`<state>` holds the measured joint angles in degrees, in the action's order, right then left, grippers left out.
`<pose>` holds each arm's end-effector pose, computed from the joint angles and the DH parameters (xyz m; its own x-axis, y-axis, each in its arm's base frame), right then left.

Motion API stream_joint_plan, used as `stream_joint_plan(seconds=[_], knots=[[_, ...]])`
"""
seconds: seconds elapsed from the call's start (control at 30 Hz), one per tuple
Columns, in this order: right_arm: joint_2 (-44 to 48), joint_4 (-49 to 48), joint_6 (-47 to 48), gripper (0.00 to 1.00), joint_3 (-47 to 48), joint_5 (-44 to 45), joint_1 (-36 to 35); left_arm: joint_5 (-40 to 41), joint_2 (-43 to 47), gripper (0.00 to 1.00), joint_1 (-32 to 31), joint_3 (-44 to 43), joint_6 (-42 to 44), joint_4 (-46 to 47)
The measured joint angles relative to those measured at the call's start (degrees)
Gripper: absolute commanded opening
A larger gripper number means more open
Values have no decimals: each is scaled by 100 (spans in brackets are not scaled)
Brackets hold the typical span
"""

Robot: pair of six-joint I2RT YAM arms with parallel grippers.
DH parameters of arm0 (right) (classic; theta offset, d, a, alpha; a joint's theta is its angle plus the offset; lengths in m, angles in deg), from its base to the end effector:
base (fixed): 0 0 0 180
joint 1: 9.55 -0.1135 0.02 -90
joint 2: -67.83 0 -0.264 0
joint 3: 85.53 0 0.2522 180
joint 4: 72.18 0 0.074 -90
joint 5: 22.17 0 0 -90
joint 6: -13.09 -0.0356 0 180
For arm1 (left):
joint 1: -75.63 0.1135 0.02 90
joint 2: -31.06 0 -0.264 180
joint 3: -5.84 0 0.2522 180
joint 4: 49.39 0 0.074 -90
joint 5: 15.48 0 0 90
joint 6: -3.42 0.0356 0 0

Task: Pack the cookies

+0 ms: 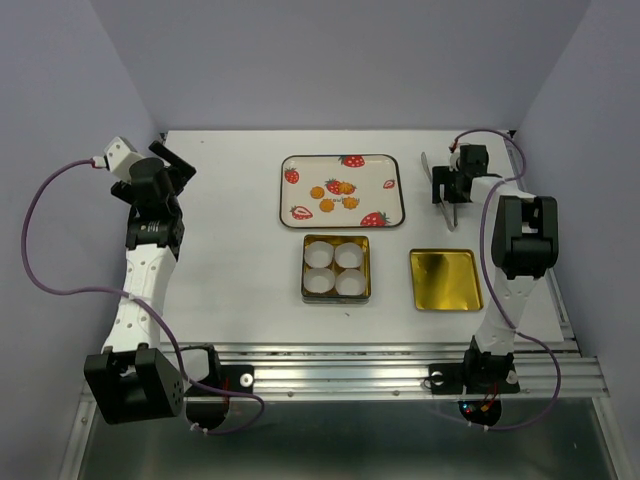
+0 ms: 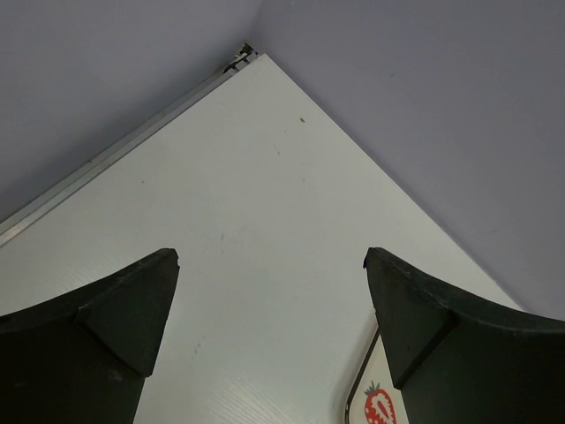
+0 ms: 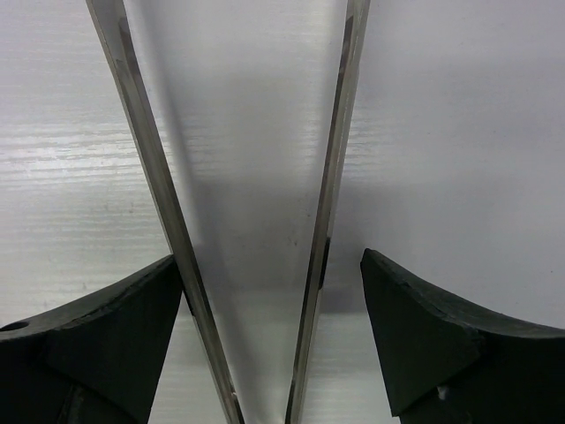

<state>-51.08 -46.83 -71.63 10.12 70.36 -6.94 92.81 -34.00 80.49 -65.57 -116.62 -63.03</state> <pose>0.4512 -0.0221 0.1628 -0.7531 -0.0577 -0.6553 0.0054 0.9956 -0.0938 0.2644 0.0337 0.3671 0.0861 -0.4697 -0.8786 -0.4014 0.7908 -0.4621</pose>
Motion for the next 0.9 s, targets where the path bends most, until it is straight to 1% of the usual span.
stream_joint_plan(seconds=[0.07, 0.1, 0.17, 0.2, 0.23, 0.3, 0.43, 0.47, 0.57, 0.73, 0.77, 0.9], knots=[[4, -39, -61, 82, -35, -33, 0, 22, 0, 99, 0, 0, -2, 0], [4, -55, -83, 76, -44, -50, 2, 22, 0, 99, 0, 0, -2, 0], [4, -79, -160, 75, -68, -107, 4, 33, 0, 99, 0, 0, -2, 0], [4, -96, -195, 71, -72, -127, 2, 37, 0, 99, 0, 0, -2, 0], [4, -103, -212, 71, -76, -129, 2, 37, 0, 99, 0, 0, -2, 0], [7, -162, -262, 66, -109, -138, 2, 39, 0, 99, 0, 0, -2, 0], [31, -225, -352, 63, -168, -136, 2, 50, 0, 99, 0, 0, -2, -2], [46, -269, -374, 60, -208, -114, 2, 57, 0, 99, 0, 0, -2, 0], [94, -350, -439, 44, -302, 46, 2, 63, 0, 99, 0, 0, -2, -2], [208, -332, -509, 40, -437, 225, -28, 66, 0, 99, 0, 0, -4, 0], [227, -308, -509, 36, -450, 249, -33, 66, 0, 99, 0, 0, -7, 0], [326, -70, -509, 33, -457, 280, -33, 42, 0, 99, 0, 0, -9, 0]])
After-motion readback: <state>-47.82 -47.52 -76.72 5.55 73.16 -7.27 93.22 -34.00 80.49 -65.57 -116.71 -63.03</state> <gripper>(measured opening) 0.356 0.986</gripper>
